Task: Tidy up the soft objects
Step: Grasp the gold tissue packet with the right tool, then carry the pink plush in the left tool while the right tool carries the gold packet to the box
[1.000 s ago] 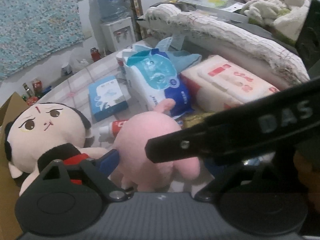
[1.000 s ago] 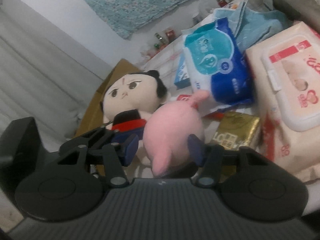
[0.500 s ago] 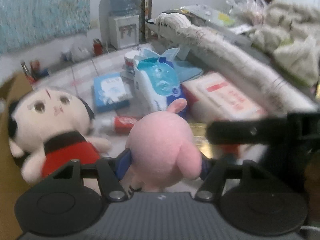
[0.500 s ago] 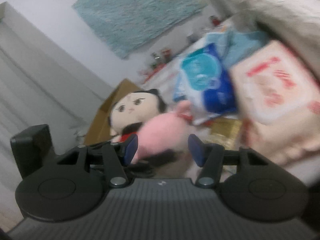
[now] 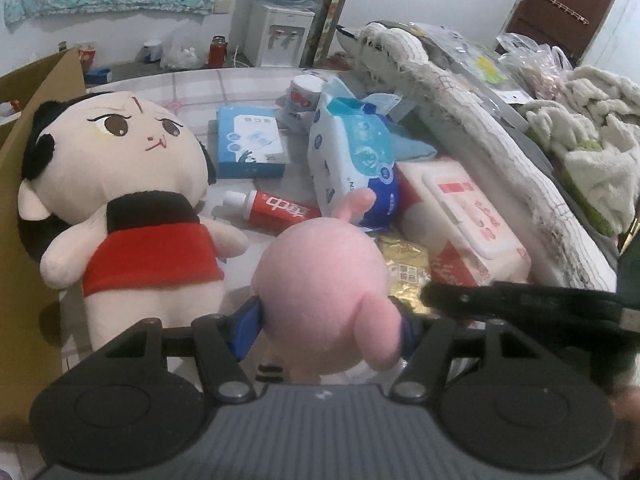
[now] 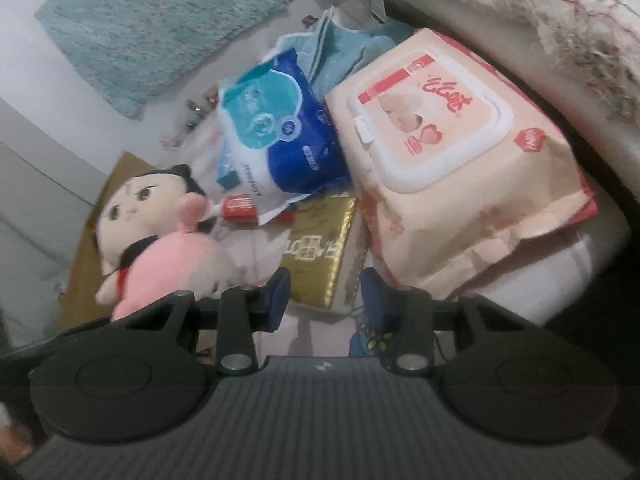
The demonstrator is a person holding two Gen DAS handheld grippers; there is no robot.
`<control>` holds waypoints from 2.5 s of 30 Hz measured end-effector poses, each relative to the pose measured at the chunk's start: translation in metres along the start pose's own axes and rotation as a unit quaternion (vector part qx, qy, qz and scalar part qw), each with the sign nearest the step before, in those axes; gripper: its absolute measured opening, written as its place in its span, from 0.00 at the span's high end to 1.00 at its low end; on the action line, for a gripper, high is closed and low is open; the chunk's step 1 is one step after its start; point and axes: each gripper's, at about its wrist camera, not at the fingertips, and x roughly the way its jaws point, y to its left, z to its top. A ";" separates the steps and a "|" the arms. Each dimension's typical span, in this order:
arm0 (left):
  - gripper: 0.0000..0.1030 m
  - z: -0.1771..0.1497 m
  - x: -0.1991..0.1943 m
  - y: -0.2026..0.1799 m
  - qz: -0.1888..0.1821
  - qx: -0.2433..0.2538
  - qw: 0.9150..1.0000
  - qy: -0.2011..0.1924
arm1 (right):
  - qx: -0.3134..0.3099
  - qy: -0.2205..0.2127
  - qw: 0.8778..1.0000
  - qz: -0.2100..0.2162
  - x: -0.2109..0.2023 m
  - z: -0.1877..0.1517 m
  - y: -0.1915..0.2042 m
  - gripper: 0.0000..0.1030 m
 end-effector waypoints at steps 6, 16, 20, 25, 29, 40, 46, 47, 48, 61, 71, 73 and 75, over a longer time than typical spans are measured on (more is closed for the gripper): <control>0.36 -0.001 0.000 0.005 -0.007 0.001 1.000 0.003 | -0.010 0.009 1.000 -0.028 0.027 0.000 0.018 0.60; 0.36 -0.003 -0.001 0.015 -0.018 -0.019 1.000 0.008 | 0.044 0.007 0.999 -0.016 0.031 0.009 0.023 0.41; 0.36 -0.008 -0.006 0.020 -0.016 -0.028 0.999 0.004 | 0.028 0.003 0.999 -0.032 0.037 0.013 0.037 0.27; 0.36 -0.013 -0.010 0.029 -0.023 -0.039 0.999 0.002 | 0.023 0.005 0.998 -0.061 0.048 0.015 0.044 0.28; 0.35 -0.013 -0.010 0.031 -0.029 -0.044 0.999 0.002 | 0.011 0.000 0.996 -0.086 0.050 0.014 0.047 0.49; 0.34 -0.014 -0.009 0.029 -0.025 -0.043 0.999 0.007 | -0.066 0.061 0.992 -0.089 0.018 -0.006 0.046 0.44; 0.37 -0.011 -0.009 0.025 -0.016 -0.034 0.999 0.001 | -0.107 0.045 0.989 -0.091 0.031 -0.007 0.052 0.39; 0.37 -0.011 -0.009 0.024 -0.015 -0.034 0.999 -0.003 | -0.114 0.041 0.988 -0.095 0.029 -0.008 0.050 0.49; 0.38 -0.012 -0.010 0.025 -0.016 -0.035 0.999 -0.005 | -0.114 0.038 0.989 -0.088 0.026 -0.008 0.047 0.50; 0.38 -0.032 -0.120 0.013 -0.046 -0.029 0.995 -0.084 | -0.089 -0.029 0.994 0.049 -0.084 -0.029 0.063 0.53; 0.38 -0.045 -0.267 0.056 -0.015 -0.090 0.973 -0.210 | -0.184 -0.046 0.957 0.218 -0.142 -0.029 0.166 0.52; 0.38 -0.040 -0.292 0.076 -0.001 -0.111 0.966 -0.233 | -0.192 -0.029 0.948 0.253 -0.134 -0.023 0.193 0.52; 0.38 -0.035 -0.310 0.097 0.017 -0.131 0.959 -0.250 | -0.194 -0.005 0.938 0.287 -0.118 -0.016 0.221 0.52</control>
